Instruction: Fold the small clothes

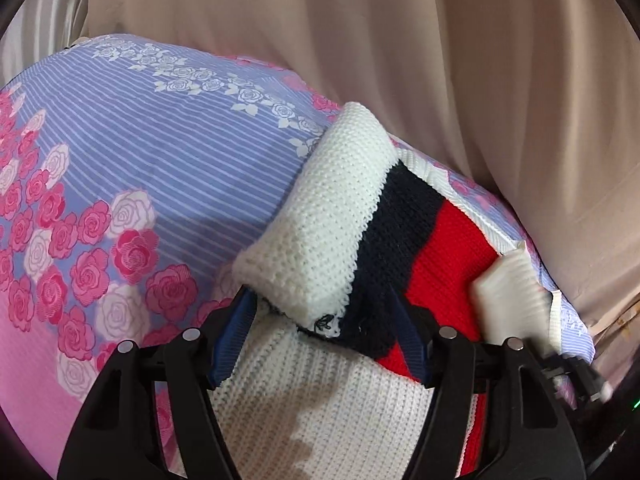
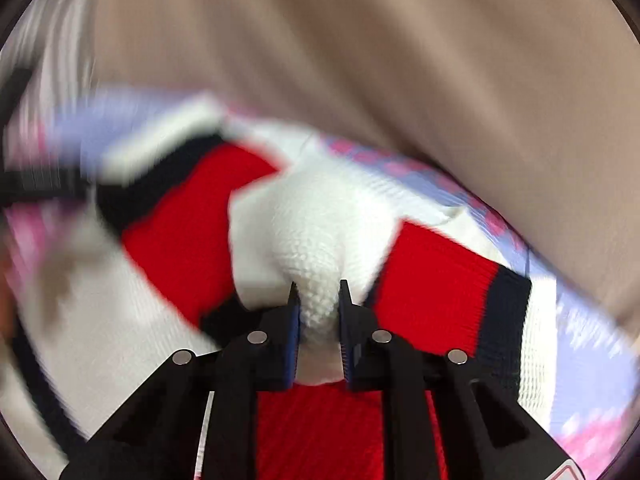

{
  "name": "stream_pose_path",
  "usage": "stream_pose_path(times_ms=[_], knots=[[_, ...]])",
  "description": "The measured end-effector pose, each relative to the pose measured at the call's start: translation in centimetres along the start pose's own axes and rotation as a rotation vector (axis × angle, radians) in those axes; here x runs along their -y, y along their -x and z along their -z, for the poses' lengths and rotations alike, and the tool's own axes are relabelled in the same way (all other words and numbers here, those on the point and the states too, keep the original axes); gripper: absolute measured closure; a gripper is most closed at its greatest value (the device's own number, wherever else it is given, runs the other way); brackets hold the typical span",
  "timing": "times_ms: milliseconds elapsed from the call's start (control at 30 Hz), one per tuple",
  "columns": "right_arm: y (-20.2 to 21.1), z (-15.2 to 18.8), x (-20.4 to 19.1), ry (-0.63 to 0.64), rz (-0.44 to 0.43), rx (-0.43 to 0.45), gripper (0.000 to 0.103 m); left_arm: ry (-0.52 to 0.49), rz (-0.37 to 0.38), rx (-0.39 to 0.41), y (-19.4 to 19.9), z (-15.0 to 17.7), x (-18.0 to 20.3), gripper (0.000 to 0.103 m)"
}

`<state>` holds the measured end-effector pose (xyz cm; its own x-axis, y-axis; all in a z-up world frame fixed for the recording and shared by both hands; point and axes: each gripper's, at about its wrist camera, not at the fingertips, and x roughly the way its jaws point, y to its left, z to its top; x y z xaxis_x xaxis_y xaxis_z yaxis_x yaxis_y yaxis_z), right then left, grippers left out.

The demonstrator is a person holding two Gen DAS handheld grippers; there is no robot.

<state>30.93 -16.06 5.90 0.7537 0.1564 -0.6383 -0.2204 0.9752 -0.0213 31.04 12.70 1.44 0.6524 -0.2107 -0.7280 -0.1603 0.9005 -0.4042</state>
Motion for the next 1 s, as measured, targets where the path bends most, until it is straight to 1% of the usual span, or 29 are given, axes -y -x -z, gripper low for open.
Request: stream_pose_path(times_ms=[67, 100, 133, 167, 200, 233, 267, 300, 367, 433, 500, 567, 600, 633, 667, 700, 733, 767, 800, 867, 900, 933, 967, 1000], knots=[[1.7, 0.5, 5.2, -0.204, -0.044, 0.039, 0.088, -0.004, -0.004, 0.011, 0.1, 0.1, 0.1, 0.04], [1.7, 1.4, 7.9, -0.294, -0.048, 0.028, 0.085, -0.016, 0.004, 0.011, 0.0, 0.4, 0.2, 0.04], [0.8, 2.4, 9.8, -0.324, -0.01, -0.019, 0.077, -0.03, 0.006, 0.002, -0.3, 0.7, 0.5, 0.04], [-0.2, 3.4, 11.0, -0.321, 0.056, -0.085, 0.076, -0.043, -0.009, -0.006, -0.5, 0.9, 0.6, 0.04], [-0.7, 4.1, 11.8, -0.332, 0.085, -0.124, 0.076, -0.056, -0.02, -0.009, -0.7, 1.2, 0.9, 0.04], [-0.8, 5.0, 12.8, -0.365, 0.068, -0.145, 0.076, -0.062, -0.022, -0.007, -0.7, 1.4, 1.2, 0.04], [-0.3, 5.7, 13.8, -0.418, 0.012, -0.136, 0.073, -0.061, -0.018, -0.003, -0.4, 1.6, 1.3, 0.04], [0.4, 6.0, 14.3, -0.449, -0.022, -0.114, 0.069, -0.049, 0.008, -0.001, 0.0, 1.8, 1.5, 0.04], [1.5, 6.0, 15.0, -0.475, -0.046, -0.06, 0.046, -0.022, 0.049, -0.005, 0.7, 2.0, 1.7, 0.04], [1.5, 5.3, 15.4, -0.47, -0.045, -0.046, 0.039, 0.003, 0.081, -0.01, 1.2, 2.2, 2.0, 0.04], [0.2, 4.6, 15.7, -0.473, -0.043, -0.072, 0.038, 0.03, 0.107, -0.031, 1.1, 2.1, 1.8, 0.039], [-1.7, 4.2, 15.9, -0.487, -0.032, -0.11, 0.038, 0.062, 0.098, -0.055, 0.2, 1.7, 1.6, 0.04], [-2.2, 4.5, 15.9, -0.491, -0.018, -0.124, 0.039, 0.076, 0.072, -0.055, -0.5, 1.5, 1.5, 0.04], [-2.7, 4.4, 15.8, -0.491, -0.003, -0.131, 0.05, 0.081, 0.052, -0.057, -0.7, 1.4, 1.6, 0.043], [-3.1, 4.1, 15.4, -0.479, 0.011, -0.135, 0.076, 0.081, 0.031, -0.059, -1.1, 1.1, 1.6, 0.053], [-3.1, 3.4, 15.0, -0.466, -0.022, -0.131, 0.091, 0.08, 0.016, -0.061, -1.5, 0.9, 1.8, 0.059], [-2.0, 2.8, 14.8, -0.473, -0.066, -0.09, 0.093, 0.076, 0.004, -0.065, -1.7, 0.8, 1.9, 0.073], [-0.3, 2.4, 14.8, -0.47, -0.089, -0.03, 0.093, 0.073, 0.003, -0.065, -1.5, 0.5, 2.0, 0.084], [2.7, 1.6, 14.3, -0.448, -0.123, 0.071, 0.093, 0.07, 0.008, -0.059, -1.3, 0.2, 2.0, 0.086], [6.5, 1.5, 14.1, -0.426, -0.141, 0.177, 0.094, 0.069, 0.013, -0.012, 0.0, 0.2, 2.0, 0.089], [7.6, 1.9, 14.3, -0.412, -0.113, 0.208, 0.094, 0.057, 0.004, 0.007, 0.6, 0.2, 2.0, 0.089], [7.1, 2.8, 14.7, -0.388, -0.024, 0.177, 0.094, 0.043, -0.007, 0.019, 0.6, 0.2, 2.0, 0.089], [5.7, 3.5, 15.1, -0.37, 0.03, 0.116, 0.094, 0.025, -0.012, 0.019, 0.4, 0.5, 2.1, 0.089], [2.6, 4.7, 15.8, -0.371, 0.089, -0.011, 0.094, 0.008, -0.02, -0.007, -0.4, 0.9, 2.3, 0.09]])
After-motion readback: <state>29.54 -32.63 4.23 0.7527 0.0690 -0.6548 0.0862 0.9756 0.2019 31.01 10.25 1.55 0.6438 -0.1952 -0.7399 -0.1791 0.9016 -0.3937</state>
